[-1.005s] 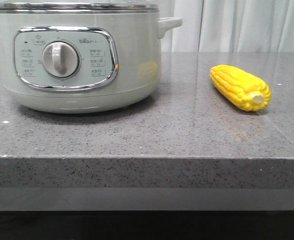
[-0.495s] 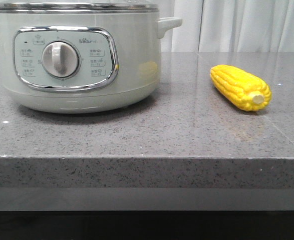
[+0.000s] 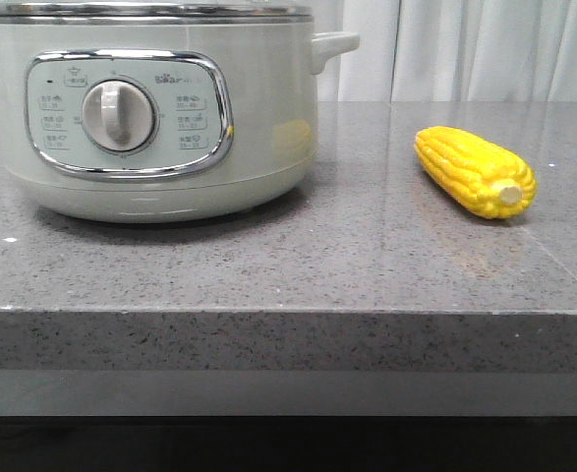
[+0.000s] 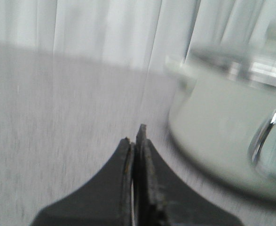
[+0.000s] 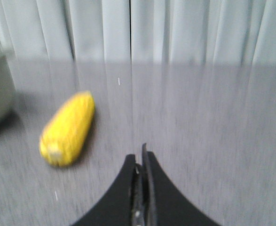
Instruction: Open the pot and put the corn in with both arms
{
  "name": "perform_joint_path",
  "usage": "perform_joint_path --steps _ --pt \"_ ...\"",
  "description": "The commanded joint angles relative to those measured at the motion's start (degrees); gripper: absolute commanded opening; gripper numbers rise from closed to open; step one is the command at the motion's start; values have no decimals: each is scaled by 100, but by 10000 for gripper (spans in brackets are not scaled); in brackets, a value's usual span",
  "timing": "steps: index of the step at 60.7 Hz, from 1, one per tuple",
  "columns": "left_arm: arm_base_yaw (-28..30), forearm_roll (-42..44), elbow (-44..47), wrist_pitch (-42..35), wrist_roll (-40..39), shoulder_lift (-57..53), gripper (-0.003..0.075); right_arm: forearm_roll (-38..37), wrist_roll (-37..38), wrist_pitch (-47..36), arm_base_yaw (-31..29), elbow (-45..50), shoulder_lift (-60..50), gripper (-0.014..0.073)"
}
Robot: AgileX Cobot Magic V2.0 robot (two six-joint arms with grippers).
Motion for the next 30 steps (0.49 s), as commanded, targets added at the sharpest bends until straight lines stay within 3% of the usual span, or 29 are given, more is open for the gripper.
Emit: perform_joint_path --steps 1,10,18,30 --pt "-52 -49 -750 -313 4 500 -19 23 7 -334 -24 -748 430 -62" --pt "-52 142 -1866 326 4 1773 -19 23 7 -3 -24 -1908 1688 -62" --pt "-52 154 -2576 322 4 2858 -18 23 7 302 -24 -2710 2733 -62" --pt "-73 154 -2887 280 4 3608 -12 23 7 444 -24 -3044 3252 -38"
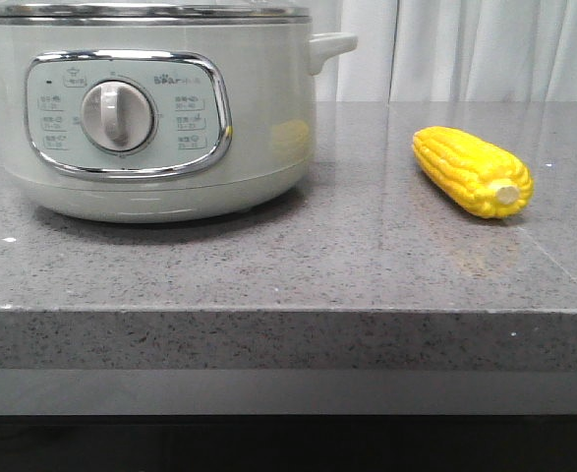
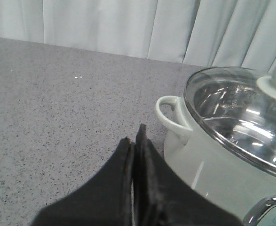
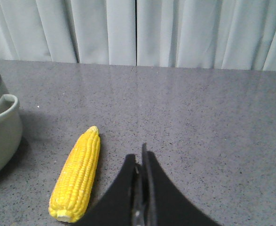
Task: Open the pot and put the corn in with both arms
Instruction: 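Grasp the lid knob with the left gripper and lift the lid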
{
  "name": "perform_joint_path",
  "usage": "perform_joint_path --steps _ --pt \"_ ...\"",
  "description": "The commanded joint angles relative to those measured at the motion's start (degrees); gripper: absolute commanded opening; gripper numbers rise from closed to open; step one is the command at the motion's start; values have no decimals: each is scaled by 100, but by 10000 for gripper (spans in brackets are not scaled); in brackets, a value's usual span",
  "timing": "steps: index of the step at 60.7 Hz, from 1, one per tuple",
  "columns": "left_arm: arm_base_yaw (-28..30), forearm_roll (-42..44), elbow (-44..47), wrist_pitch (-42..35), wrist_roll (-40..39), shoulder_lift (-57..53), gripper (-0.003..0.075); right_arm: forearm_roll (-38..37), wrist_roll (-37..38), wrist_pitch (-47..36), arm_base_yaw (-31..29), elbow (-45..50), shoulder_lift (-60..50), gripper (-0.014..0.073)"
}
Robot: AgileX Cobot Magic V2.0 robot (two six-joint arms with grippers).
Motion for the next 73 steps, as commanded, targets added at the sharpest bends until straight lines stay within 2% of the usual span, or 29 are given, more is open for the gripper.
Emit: perform_joint_path --steps 1,4,6,11,13,16,19,21,27,31,46,61,73 --pt "-51 -14 -231 -391 4 168 -6 22 7 -336 -24 -235 87 -29" --pt "-51 -14 -231 -391 4 193 40 22 7 -302 -24 -235 79 24" --pt "-51 -14 -231 -391 4 193 99 22 7 -264 -24 -235 79 78" --pt "-51 -14 -231 -458 4 193 323 22 2 -194 -24 -235 79 280" --pt "-51 -14 -231 -469 4 193 461 22 2 -157 -24 -235 79 365" --pt "-51 -14 -231 -466 4 193 594 22 2 -112 -24 -235 79 464" --pt "-51 -14 -231 -466 4 193 680 22 2 -57 -24 -235 79 530" --pt "-51 -14 -220 -482 4 193 710 22 2 -26 -24 -235 79 556" --pt "-51 -268 -233 -399 4 193 675 22 2 42 -24 -235 79 568" --pt "-51 -268 -428 -57 61 281 670 22 2 93 -24 -235 79 568" --pt "-174 -278 -2064 1341 632 1408 670 22 2 392 -24 -235 79 568" --pt "-1323 -278 -3915 1968 643 2937 670 22 2 391 -24 -235 79 568" --pt "-2012 -278 -5575 3220 581 4169 670 22 2 391 -24 -235 79 568"
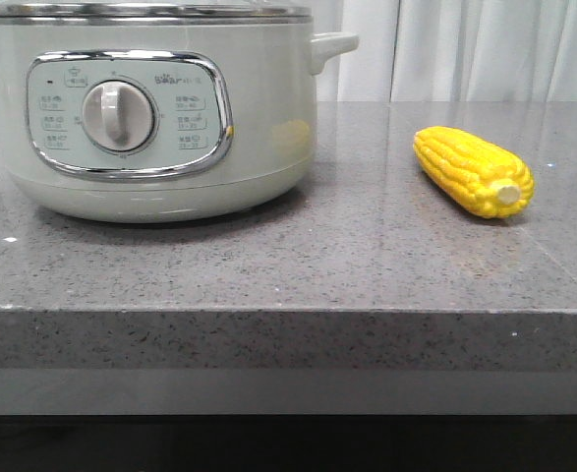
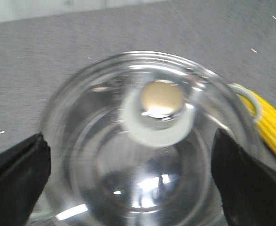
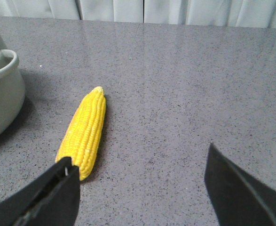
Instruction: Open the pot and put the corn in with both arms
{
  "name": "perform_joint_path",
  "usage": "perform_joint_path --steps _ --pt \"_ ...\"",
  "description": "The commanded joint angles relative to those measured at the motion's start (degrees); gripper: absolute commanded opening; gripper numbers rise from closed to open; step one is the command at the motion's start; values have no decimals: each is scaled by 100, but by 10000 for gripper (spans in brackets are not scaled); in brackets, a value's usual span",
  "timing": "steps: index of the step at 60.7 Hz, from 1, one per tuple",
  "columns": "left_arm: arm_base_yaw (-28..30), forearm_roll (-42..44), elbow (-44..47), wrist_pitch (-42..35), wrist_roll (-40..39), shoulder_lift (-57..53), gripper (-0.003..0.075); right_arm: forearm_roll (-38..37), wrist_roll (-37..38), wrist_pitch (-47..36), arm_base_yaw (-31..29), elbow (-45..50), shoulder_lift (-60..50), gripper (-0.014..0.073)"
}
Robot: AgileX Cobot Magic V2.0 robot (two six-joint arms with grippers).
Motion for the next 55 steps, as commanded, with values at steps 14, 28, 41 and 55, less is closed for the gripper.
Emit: perform_joint_path --steps 14,28,41,55 --pt "-316 -85 -2284 1255 -51 1518 670 22 2 -373 -24 -213 27 568" --pt "-316 -85 -2666 1356 -51 2029 629 22 2 -373 -24 -213 27 568" --pt "-316 -75 -2666 1345 -51 2204 594 22 2 -373 -24 -213 27 568" --pt "-316 -75 -2666 1357 -51 2196 463 22 2 -373 -24 -213 27 568"
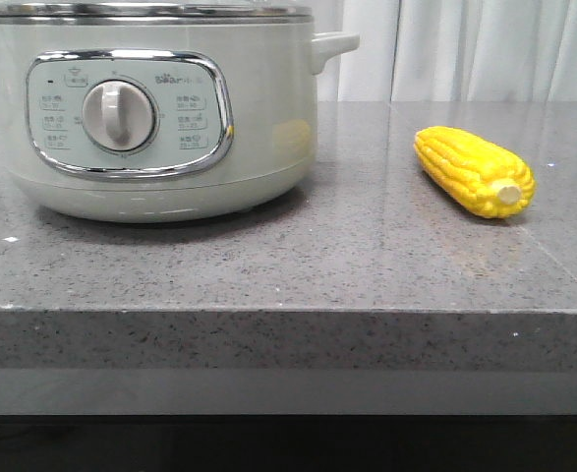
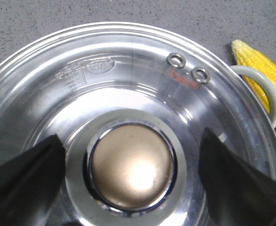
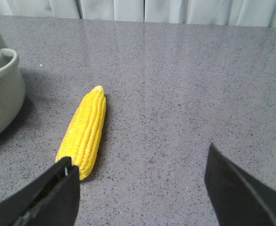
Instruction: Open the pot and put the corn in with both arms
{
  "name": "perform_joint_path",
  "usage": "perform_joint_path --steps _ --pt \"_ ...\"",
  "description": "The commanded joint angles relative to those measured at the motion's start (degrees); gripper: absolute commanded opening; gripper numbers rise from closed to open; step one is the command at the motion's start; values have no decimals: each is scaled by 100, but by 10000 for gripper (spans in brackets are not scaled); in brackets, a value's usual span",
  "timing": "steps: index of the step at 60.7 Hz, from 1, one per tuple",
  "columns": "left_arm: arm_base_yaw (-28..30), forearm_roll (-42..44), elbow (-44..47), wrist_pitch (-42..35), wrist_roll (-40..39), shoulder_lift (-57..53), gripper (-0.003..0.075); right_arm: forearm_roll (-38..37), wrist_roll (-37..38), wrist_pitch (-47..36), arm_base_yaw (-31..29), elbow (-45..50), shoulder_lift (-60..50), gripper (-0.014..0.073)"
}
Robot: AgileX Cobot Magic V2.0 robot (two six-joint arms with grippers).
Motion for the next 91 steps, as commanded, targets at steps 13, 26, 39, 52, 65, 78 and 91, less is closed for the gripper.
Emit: perform_joint_path --steps 13,26,39,52,65,78,91 --pt "-49 -27 -214 -260 -41 -255 279 22 2 -383 -24 -213 27 568" --pt "-49 107 -336 -260 -41 -255 137 22 2 -383 -24 -213 27 568" --pt "-49 121 -584 -295 -41 -437 134 22 2 -383 -24 -213 27 568" --pt "-49 121 -560 -298 16 -1014 134 22 2 -383 -24 -213 27 568" --pt "-59 -46 109 -383 202 -1943 134 22 2 -351 -24 -213 27 568" --pt "-59 -59 1670 -601 217 -3261 134 22 2 -305 -24 -213 38 568" --pt "-59 -59 3261 -905 298 -4637 134 22 2 -370 -24 -213 191 568"
